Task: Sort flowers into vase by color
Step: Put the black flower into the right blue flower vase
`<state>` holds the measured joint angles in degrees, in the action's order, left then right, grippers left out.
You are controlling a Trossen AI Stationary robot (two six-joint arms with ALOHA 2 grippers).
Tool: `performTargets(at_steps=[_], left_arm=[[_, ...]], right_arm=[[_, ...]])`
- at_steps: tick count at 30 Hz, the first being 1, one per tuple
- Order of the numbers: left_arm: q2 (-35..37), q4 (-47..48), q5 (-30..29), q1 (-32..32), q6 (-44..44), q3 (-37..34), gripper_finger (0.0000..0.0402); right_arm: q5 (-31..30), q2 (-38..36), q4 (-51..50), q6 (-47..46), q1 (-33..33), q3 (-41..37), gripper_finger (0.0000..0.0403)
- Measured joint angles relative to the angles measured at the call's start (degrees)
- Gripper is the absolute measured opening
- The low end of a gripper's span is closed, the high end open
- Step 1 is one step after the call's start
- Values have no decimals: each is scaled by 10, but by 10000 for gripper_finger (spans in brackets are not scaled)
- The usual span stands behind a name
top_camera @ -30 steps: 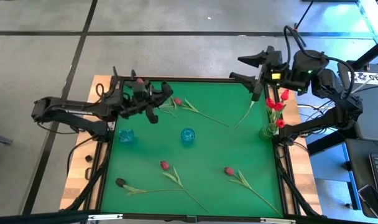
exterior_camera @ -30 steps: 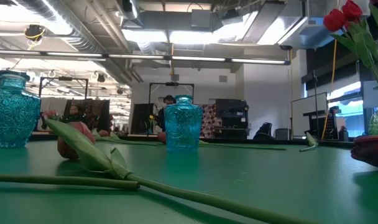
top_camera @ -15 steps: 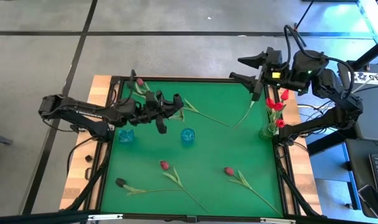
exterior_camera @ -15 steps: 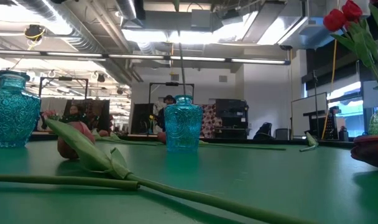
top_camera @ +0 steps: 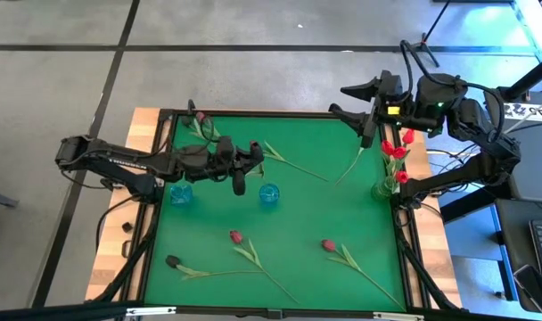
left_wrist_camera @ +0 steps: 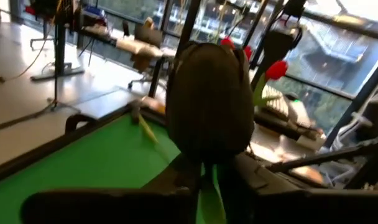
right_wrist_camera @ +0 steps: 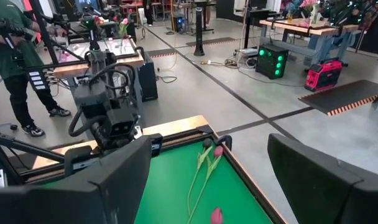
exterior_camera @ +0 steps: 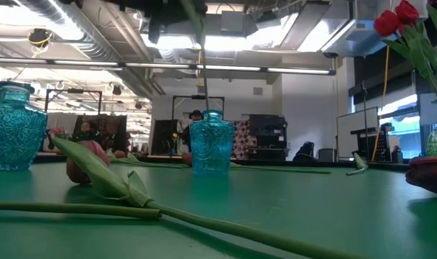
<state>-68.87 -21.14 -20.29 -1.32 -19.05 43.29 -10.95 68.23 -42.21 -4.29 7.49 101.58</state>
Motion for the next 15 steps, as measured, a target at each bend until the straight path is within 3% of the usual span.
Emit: performTargets(at_steps=[6,15], left_arm=[[-1,50,5,0,-8,0,111],[25,322,28,17,-8,117,173]], right_arm=[[1,0,0,0,0,0,321],[-10,-12,-32,1,0,20,321]])
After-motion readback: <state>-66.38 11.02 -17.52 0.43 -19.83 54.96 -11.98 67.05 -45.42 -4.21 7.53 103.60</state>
